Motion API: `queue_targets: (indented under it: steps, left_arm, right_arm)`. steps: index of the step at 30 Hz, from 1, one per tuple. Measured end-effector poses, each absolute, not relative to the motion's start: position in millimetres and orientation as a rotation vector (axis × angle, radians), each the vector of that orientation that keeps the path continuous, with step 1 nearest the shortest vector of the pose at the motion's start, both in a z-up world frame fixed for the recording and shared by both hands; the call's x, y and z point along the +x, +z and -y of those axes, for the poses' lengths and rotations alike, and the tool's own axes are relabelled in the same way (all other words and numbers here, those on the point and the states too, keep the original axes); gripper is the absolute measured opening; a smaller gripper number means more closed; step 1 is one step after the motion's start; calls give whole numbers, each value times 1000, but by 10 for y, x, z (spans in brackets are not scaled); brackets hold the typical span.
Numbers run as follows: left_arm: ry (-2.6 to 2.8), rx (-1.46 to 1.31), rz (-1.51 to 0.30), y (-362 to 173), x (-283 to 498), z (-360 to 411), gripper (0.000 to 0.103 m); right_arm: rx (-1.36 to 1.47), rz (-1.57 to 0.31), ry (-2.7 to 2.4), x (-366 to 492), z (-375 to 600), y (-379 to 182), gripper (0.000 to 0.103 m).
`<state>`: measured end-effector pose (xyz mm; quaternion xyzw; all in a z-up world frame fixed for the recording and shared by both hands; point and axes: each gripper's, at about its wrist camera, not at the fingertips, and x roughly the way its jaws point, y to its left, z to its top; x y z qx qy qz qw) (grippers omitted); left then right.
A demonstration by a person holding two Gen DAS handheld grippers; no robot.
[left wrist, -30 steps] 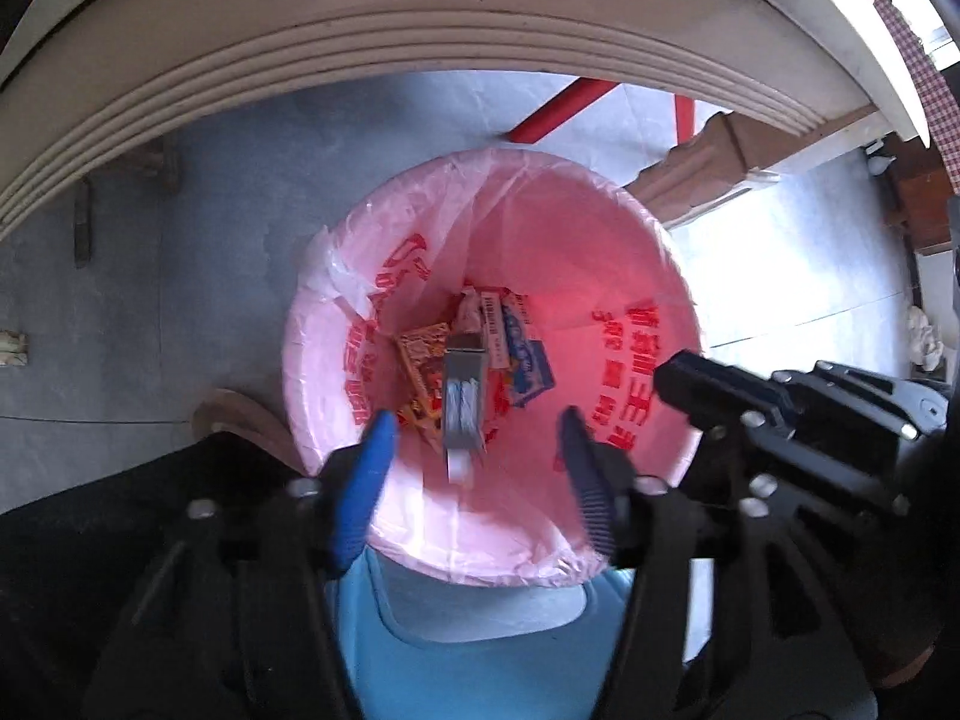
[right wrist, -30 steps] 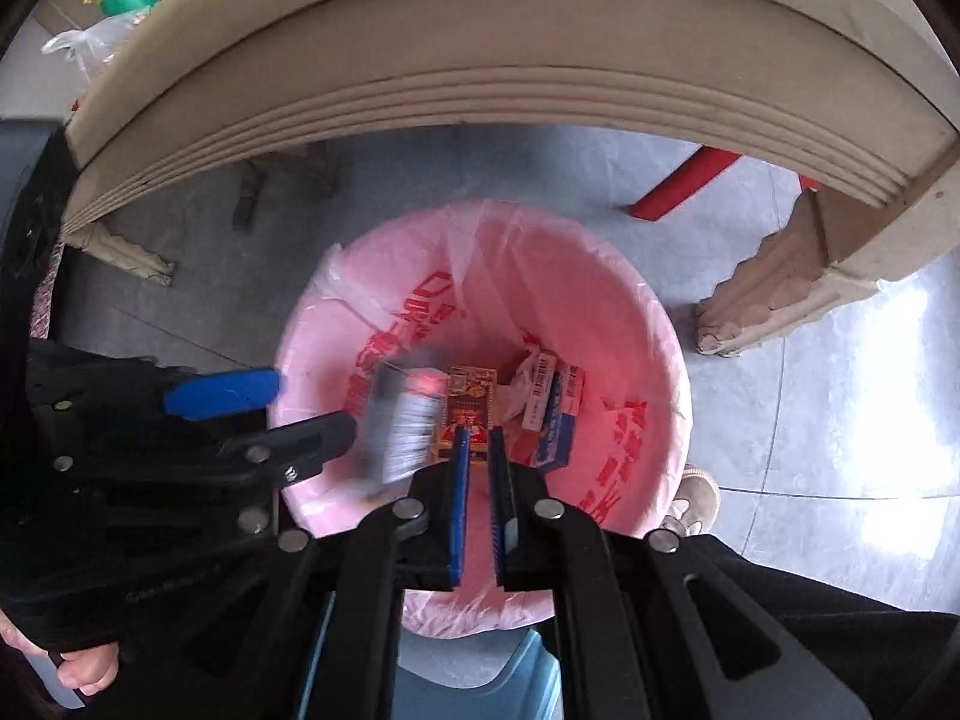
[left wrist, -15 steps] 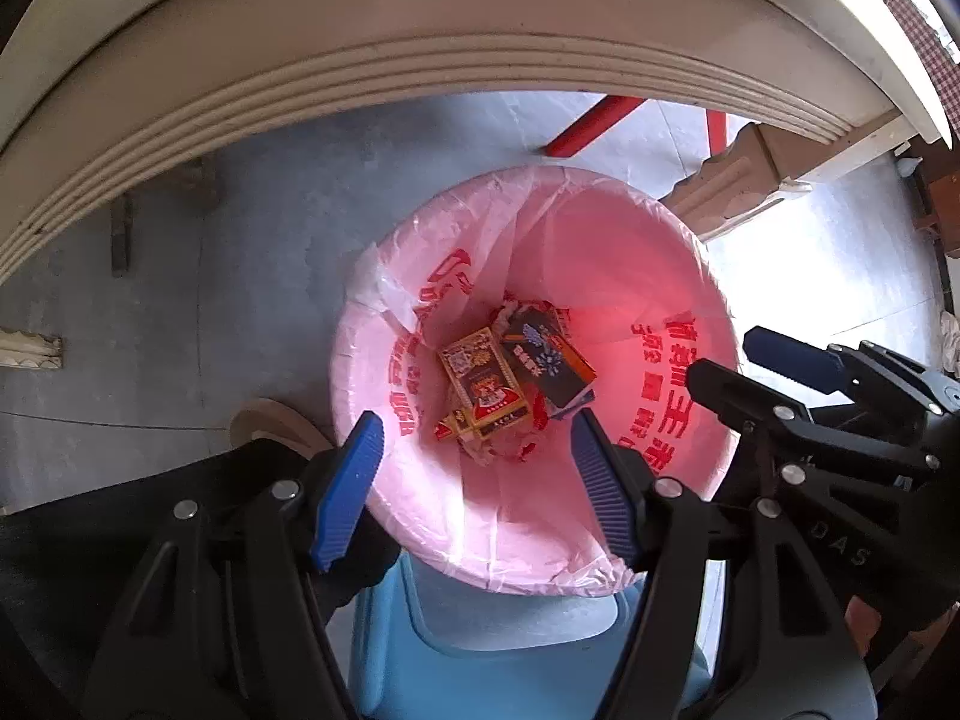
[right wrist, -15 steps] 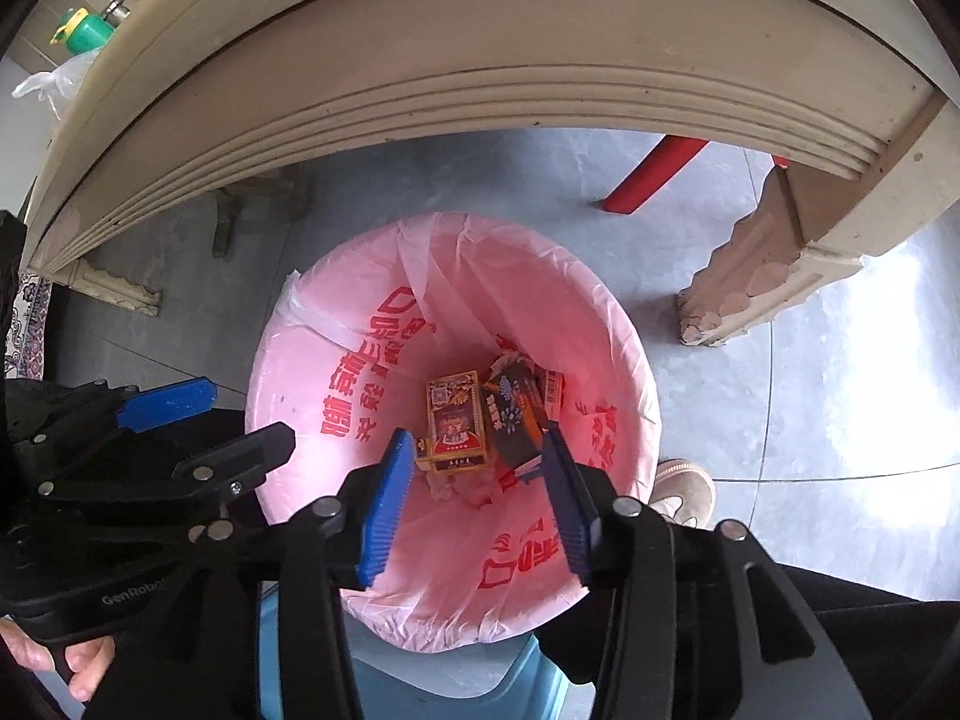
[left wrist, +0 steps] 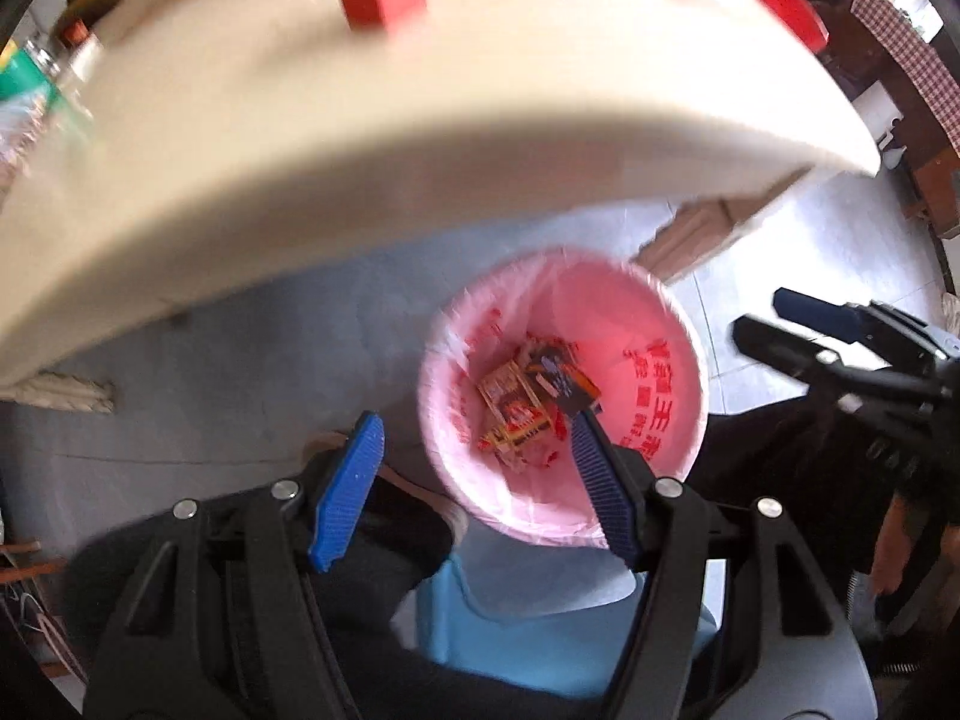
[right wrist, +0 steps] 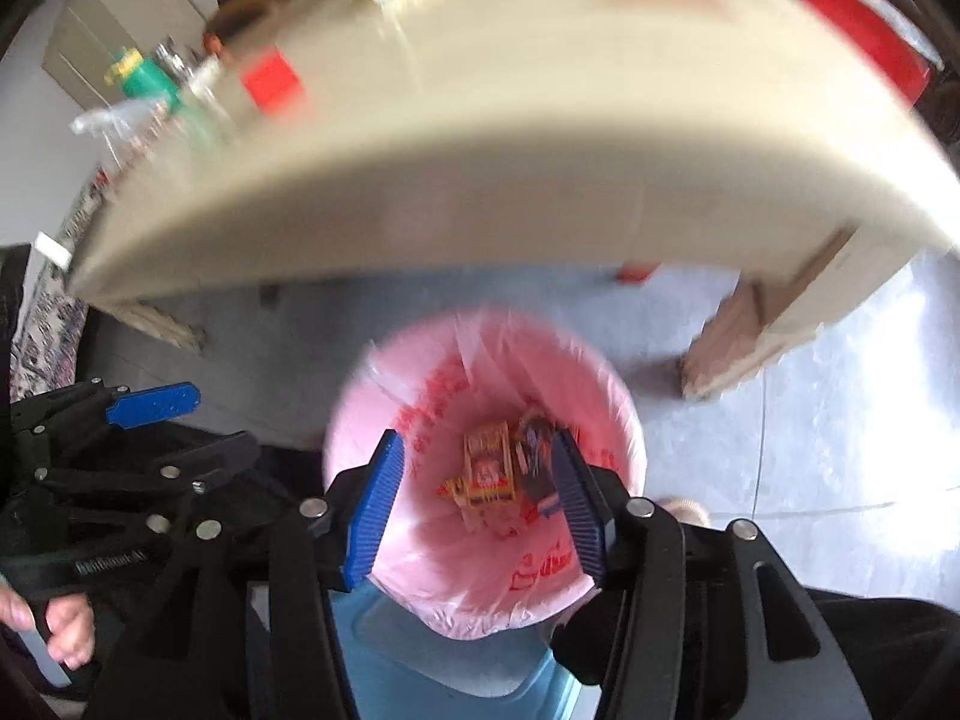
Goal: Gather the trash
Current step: 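Raise both tools from the bin back over the table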
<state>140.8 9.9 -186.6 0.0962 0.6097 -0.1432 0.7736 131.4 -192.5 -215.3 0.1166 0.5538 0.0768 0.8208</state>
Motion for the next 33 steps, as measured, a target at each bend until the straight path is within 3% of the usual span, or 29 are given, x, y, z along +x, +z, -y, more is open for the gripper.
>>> queue_targets:
  steps: [3, 8, 10, 15, 22, 33]
  left_arm:
    - [-277, 223, -1254, -1410, 1522, -212, 65]
    - [-254, 266, -1109, -707, 1734, -266, 67]
    - [-286, 260, -1085, -510, 1808, -265, 71]
    - [-338, 297, -1054, -187, 1928, -198, 72]
    - [-433, 416, -1043, -91, 2017, -61, 72]
    - [-494, 415, -1098, -250, 2303, -93, 72]
  right_arm:
    - [264, -1092, 168, 1370, 2031, -1723, 64]
    - [254, -963, 177, 1607, 2162, -1021, 64]
    - [256, -928, 190, 1729, 2187, -769, 64]
    - [262, -876, 222, 2056, 2211, -279, 66]
    - [275, -856, 240, 2584, 2162, 104, 67]
    - [285, -864, 241, 3141, 2017, 128, 67]
